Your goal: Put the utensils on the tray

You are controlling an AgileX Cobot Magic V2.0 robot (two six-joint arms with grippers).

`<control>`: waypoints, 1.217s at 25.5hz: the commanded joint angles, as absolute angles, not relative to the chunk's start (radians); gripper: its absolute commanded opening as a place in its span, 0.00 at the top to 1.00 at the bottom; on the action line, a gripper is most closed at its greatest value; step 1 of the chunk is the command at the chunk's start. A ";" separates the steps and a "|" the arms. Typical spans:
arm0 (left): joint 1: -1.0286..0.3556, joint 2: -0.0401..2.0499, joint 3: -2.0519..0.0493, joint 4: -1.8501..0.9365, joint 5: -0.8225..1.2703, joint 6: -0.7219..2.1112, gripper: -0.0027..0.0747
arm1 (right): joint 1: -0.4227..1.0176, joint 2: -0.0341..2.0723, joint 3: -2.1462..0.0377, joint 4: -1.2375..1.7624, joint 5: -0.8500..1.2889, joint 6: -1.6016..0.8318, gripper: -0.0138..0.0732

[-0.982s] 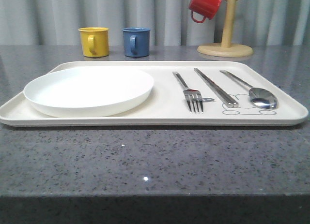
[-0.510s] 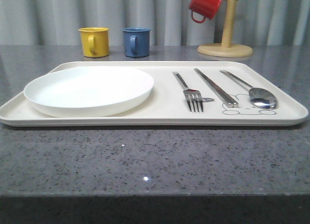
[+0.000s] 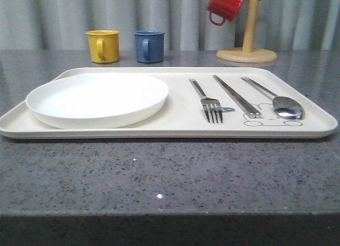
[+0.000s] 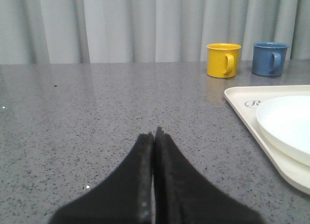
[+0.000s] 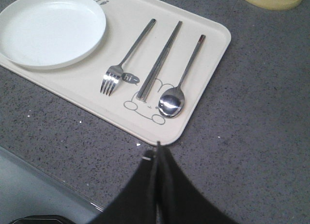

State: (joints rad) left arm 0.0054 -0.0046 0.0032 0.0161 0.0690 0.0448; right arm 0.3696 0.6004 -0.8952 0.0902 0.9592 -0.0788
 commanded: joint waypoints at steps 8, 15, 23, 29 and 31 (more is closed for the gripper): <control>-0.026 -0.030 0.004 0.020 -0.024 0.028 0.99 | 0.370 0.606 -0.917 0.084 0.899 -0.090 0.92; -0.035 -0.030 0.004 0.020 -0.024 0.028 0.99 | 0.370 0.606 -0.917 0.084 0.899 -0.090 0.92; -0.037 -0.030 0.004 0.020 -0.024 0.028 0.99 | 0.370 0.606 -0.917 0.084 0.899 -0.090 0.92; -0.037 -0.030 0.004 0.020 -0.024 0.028 0.99 | 0.370 0.606 -0.917 0.084 0.899 -0.090 0.92; -0.037 -0.030 0.004 0.020 -0.024 0.028 0.99 | 0.370 0.606 -0.917 0.084 0.899 -0.090 0.92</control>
